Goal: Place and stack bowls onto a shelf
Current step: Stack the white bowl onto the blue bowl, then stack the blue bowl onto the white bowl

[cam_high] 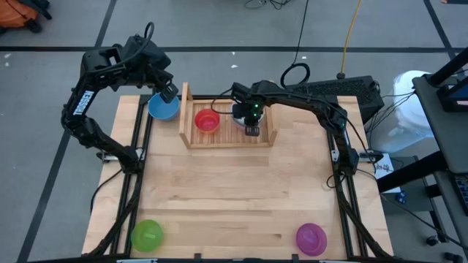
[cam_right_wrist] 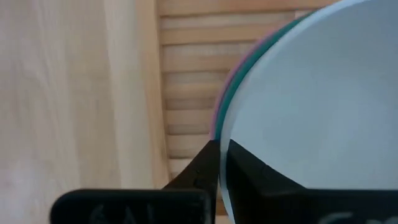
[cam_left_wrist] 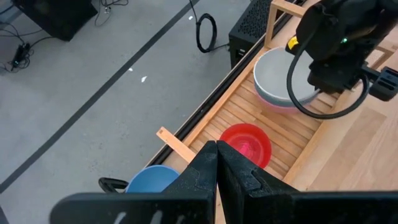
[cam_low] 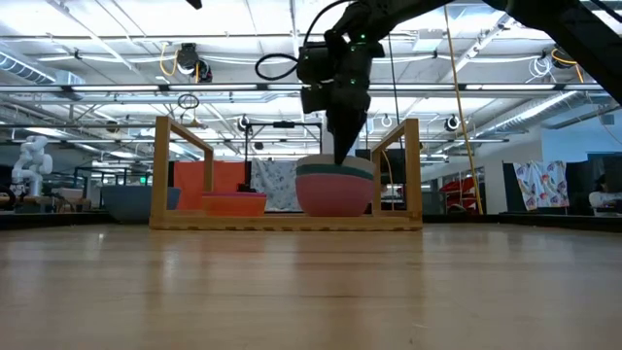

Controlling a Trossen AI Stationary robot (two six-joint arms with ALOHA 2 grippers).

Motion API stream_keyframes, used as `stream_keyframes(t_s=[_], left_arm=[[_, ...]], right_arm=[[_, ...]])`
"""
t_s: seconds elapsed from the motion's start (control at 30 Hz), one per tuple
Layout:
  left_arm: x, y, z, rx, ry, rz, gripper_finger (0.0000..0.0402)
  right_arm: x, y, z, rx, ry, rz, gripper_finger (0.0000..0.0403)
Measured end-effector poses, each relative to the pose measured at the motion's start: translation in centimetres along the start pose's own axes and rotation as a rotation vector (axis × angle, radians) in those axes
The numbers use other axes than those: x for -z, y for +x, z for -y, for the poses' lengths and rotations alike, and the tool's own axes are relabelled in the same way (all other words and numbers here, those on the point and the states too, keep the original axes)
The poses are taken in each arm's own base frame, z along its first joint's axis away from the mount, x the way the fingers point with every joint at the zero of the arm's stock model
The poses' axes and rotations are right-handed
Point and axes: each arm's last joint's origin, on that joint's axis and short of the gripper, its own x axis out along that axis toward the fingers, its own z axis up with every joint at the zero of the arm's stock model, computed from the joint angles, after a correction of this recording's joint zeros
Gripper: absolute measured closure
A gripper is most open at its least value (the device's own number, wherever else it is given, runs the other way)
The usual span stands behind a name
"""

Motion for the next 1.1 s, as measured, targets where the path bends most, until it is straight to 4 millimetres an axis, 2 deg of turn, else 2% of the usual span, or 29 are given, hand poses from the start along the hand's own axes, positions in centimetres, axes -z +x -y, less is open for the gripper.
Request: stream_keyframes(t_s=[0.37,0.5,0.67,0.8,0.9,1.1], left_arm=[[0.0,0.0,0.0,0.0,0.0,0.0,0.0394],[0.0,0.0,0.0,0.0,-0.005,0.0,0.0394],[0.0,0.0,0.0,0.0,-0.017,0.0,0.0394],[0.0,0.0,0.0,0.0,0.02,0.0,0.0394],[0.0,0.0,0.0,0.01,0.024,0.0,0.0394],[0.0,0.0,0.5,0.138,0.062,-0.002,0.0394]], right_arm=[[-0.1,0.1,-0.8,-0.004,-0.027,-0.023,0.031],[-0.2,-0.8,-1.6,0.006,-0.113,-0.001,0.0287],[-0.1,-4.2,-3.0,0.075,-0.19,0.085,0.0274],[0.6,-8.4,-4.3,0.185,-0.212,0.178,0.0273],[1.9,-11.8,-5.2,0.256,-0.215,0.245,0.0273],[5.4,-18.4,-6.9,0.355,-0.157,0.399,0.0273]])
